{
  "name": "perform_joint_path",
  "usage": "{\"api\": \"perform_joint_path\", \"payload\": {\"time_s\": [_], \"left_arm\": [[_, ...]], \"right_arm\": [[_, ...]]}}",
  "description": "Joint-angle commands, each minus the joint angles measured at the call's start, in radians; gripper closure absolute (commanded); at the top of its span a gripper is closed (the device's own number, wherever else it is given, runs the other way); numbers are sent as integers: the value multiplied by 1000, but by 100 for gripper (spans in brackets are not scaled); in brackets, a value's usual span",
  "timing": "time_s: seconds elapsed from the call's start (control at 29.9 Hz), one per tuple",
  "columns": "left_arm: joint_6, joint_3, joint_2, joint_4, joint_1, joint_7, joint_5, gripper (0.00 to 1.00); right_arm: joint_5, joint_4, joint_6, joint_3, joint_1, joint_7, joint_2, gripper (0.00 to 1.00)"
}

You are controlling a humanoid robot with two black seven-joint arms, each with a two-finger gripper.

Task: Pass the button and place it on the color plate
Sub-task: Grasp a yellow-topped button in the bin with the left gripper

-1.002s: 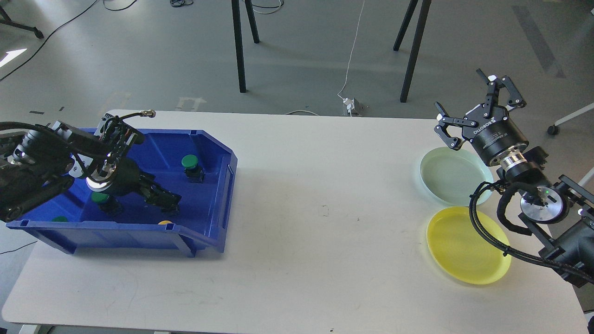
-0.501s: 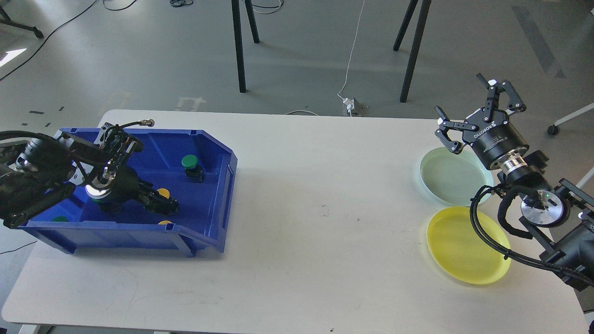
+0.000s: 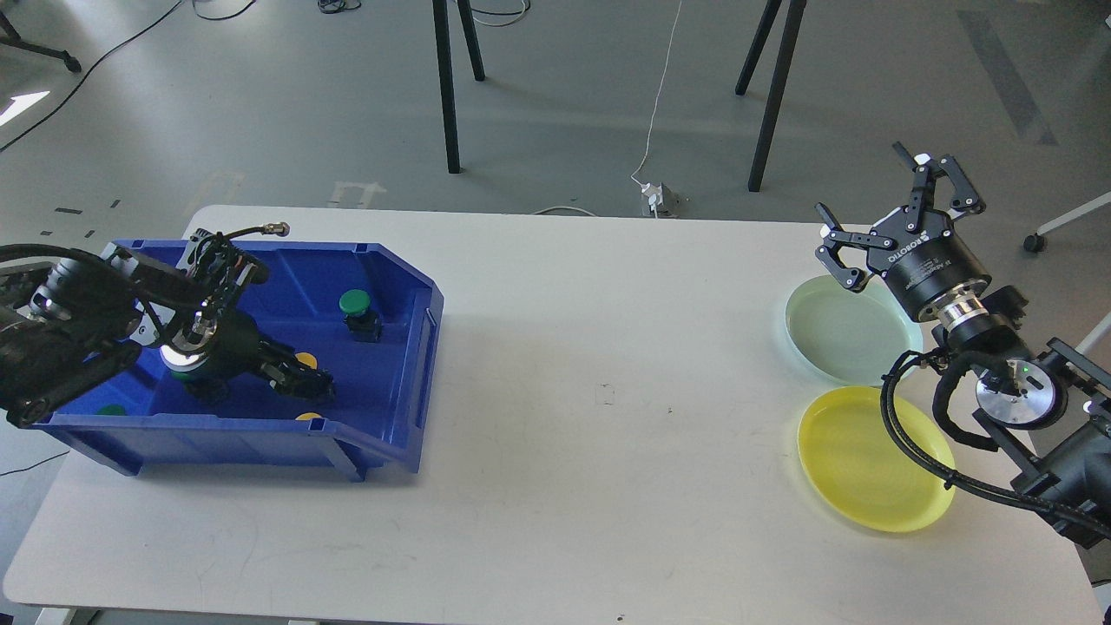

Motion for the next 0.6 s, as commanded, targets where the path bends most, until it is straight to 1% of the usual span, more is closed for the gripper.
{"api": "perform_joint_path", "payload": {"time_s": [0.0, 0.17, 0.2, 0.3, 0.37, 0.47, 0.57], "left_arm": [[0, 2, 0, 0, 2, 0, 2, 50], [0, 2, 0, 0, 3, 0, 26, 52], [0, 0, 0, 0, 3, 0, 32, 54], [0, 0, 0, 0, 5, 0, 37, 63], [0, 0, 0, 0, 5, 0, 37, 76], [0, 0, 0, -5, 0, 0, 35, 83], [0, -3, 0, -15, -11, 0, 34, 87]], "right_arm": [[0, 0, 0, 0, -5, 0, 0, 1], [0, -7, 0, 1, -5, 2, 0, 1], [0, -7, 0, 0, -5, 2, 0, 1], [0, -10, 0, 0, -5, 2, 0, 1], [0, -10, 0, 0, -8, 2, 0, 1], [0, -10, 0, 0, -8, 2, 0, 1], [0, -10, 0, 0, -8, 2, 0, 1]]}}
